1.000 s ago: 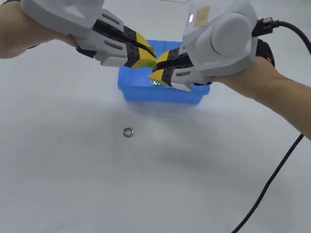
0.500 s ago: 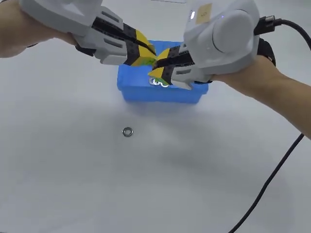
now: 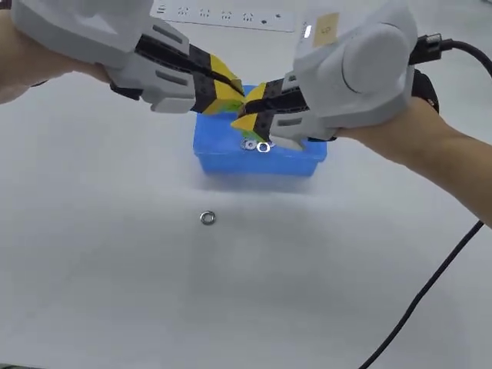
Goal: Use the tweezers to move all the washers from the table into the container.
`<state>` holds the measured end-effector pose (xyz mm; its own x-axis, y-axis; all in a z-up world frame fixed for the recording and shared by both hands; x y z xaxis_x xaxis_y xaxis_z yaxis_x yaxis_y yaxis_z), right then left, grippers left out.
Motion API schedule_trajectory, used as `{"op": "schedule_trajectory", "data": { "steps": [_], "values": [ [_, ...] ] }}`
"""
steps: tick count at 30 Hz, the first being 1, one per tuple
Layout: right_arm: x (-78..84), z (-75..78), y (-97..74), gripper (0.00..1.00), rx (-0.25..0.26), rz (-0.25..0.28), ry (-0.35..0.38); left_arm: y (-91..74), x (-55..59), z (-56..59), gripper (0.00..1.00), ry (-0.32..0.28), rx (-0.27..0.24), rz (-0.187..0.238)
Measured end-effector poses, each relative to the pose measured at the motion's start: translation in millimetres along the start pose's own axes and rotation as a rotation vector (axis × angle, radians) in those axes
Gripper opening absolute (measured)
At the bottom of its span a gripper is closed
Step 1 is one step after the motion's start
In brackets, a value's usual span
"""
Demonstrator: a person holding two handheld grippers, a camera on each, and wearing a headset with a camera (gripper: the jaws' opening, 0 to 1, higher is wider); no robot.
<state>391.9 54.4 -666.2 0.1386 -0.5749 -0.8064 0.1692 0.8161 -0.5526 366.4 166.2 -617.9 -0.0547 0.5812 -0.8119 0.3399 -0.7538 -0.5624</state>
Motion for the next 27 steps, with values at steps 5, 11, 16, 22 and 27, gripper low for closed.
{"op": "schedule_trajectory", "data": {
  "steps": [5, 11, 16, 22, 27],
  "values": [
    [-9.9, -14.8, -8.9, 0.11, -0.002, 0.009, -0.020, -9.4, -5.7, 10.5, 0.06, 0.000, 0.002, 0.001],
    [-16.4, -33.6, -16.6, 0.11, -0.016, 0.028, 0.001, -18.7, -10.1, 30.8, 0.07, 0.013, 0.016, -0.002],
    [-18.5, -52.0, -17.3, 0.11, -0.041, 0.027, -0.006, -24.5, -6.2, 47.8, 0.06, -0.006, 0.016, -0.003],
    [-16.0, -71.1, -13.7, 0.11, -0.074, 0.015, 0.002, -28.2, 3.1, 67.5, 0.07, -0.043, 0.012, -0.002],
    [-13.0, -85.0, -8.1, 0.11, -0.098, 0.015, 0.020, -31.0, 10.0, 80.6, 0.07, -0.066, 0.016, -0.013]
  ]
}}
Point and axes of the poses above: the centre of the closed fingertips' face, and the gripper's own axes: y roughly forward along the fingers, z roughly to its right, x roughly out of its underside, the point moved 9 cm from there along -y, roughly backward along the fingers, and after that the axes turned 2 degrees about y, right-handed, at the moved point
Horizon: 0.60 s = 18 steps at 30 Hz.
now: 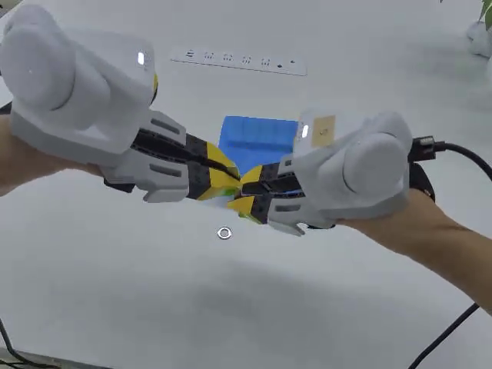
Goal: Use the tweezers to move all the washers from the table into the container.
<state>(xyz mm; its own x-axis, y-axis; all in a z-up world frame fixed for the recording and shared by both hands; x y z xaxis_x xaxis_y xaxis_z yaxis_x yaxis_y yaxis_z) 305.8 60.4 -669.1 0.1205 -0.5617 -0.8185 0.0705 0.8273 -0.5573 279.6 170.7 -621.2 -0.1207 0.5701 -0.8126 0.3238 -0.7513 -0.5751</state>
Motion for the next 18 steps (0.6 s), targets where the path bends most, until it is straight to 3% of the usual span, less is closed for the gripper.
{"op": "schedule_trajectory", "data": {
  "steps": [8, 18],
  "values": [
    [4.5, -7.2, 8.8, 0.11, -0.020, -0.007, 0.014, -0.9, 12.4, 9.5, 0.07, -0.032, -0.016, 0.006],
    [11.8, -11.0, 28.1, 0.11, -0.056, -0.018, 0.037, -0.5, 32.8, 8.0, 0.07, -0.092, -0.025, -0.010]
  ]
}}
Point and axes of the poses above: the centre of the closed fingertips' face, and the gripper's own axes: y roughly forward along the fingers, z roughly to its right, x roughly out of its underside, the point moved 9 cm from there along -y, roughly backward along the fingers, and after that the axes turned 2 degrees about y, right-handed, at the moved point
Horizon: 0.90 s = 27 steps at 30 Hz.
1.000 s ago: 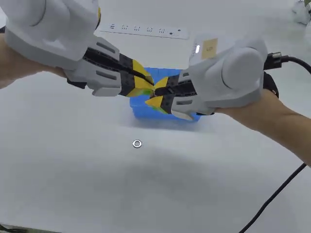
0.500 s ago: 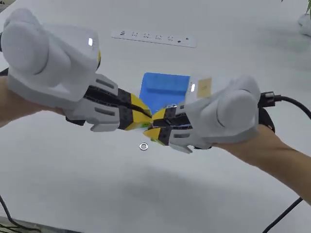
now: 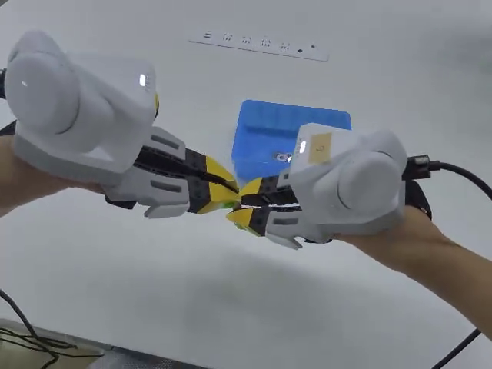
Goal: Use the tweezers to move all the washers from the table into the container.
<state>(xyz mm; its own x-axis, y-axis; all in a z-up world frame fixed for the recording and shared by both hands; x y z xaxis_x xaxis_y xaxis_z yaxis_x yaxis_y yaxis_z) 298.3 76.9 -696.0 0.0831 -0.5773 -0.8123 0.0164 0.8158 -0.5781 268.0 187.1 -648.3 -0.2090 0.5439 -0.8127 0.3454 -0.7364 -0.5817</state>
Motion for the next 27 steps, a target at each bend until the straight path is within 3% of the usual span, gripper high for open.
{"op": "schedule_trajectory", "data": {
  "steps": [27],
  "values": [
    [15.7, 11.2, 15.5, 0.12, -0.013, -0.015, 0.038, 14.2, 16.1, -14.5, 0.07, -0.035, 0.013, -0.014]
  ]
}}
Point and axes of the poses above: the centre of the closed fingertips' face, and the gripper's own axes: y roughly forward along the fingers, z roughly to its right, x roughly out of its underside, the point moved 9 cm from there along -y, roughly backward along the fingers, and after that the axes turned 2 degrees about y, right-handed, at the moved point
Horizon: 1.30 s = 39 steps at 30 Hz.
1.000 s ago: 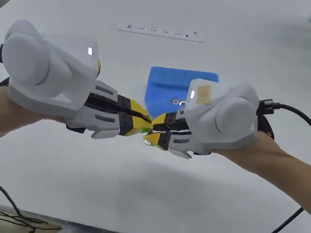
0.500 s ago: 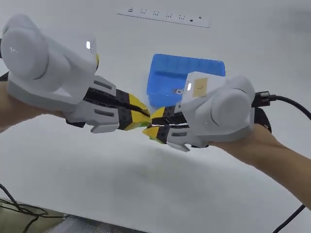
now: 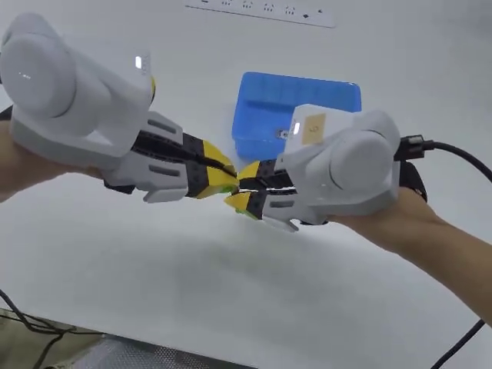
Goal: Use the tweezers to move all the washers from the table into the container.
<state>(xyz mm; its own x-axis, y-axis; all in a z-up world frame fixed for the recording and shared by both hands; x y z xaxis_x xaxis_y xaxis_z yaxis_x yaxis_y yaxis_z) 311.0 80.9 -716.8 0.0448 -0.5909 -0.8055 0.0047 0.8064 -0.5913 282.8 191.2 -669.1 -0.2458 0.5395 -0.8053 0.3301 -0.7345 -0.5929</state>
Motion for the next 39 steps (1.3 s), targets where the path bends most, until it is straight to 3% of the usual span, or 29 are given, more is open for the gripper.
{"op": "schedule_trajectory", "data": {
  "steps": [22, 28, 39],
  "values": [
    [4.6, -1.0, -0.3, 0.10, -0.013, -0.015, 0.010, 7.0, -0.6, -0.7, 0.07, -0.009, 0.040, -0.010],
    [3.5, -1.7, -2.4, 0.10, -0.017, -0.045, -0.013, 10.7, -4.4, 1.4, 0.07, 0.015, 0.048, -0.019],
    [-8.7, -1.8, -16.9, 0.10, 0.009, -0.025, -0.020, 0.8, -20.3, 2.9, 0.07, 0.038, 0.045, -0.002]
  ]
}}
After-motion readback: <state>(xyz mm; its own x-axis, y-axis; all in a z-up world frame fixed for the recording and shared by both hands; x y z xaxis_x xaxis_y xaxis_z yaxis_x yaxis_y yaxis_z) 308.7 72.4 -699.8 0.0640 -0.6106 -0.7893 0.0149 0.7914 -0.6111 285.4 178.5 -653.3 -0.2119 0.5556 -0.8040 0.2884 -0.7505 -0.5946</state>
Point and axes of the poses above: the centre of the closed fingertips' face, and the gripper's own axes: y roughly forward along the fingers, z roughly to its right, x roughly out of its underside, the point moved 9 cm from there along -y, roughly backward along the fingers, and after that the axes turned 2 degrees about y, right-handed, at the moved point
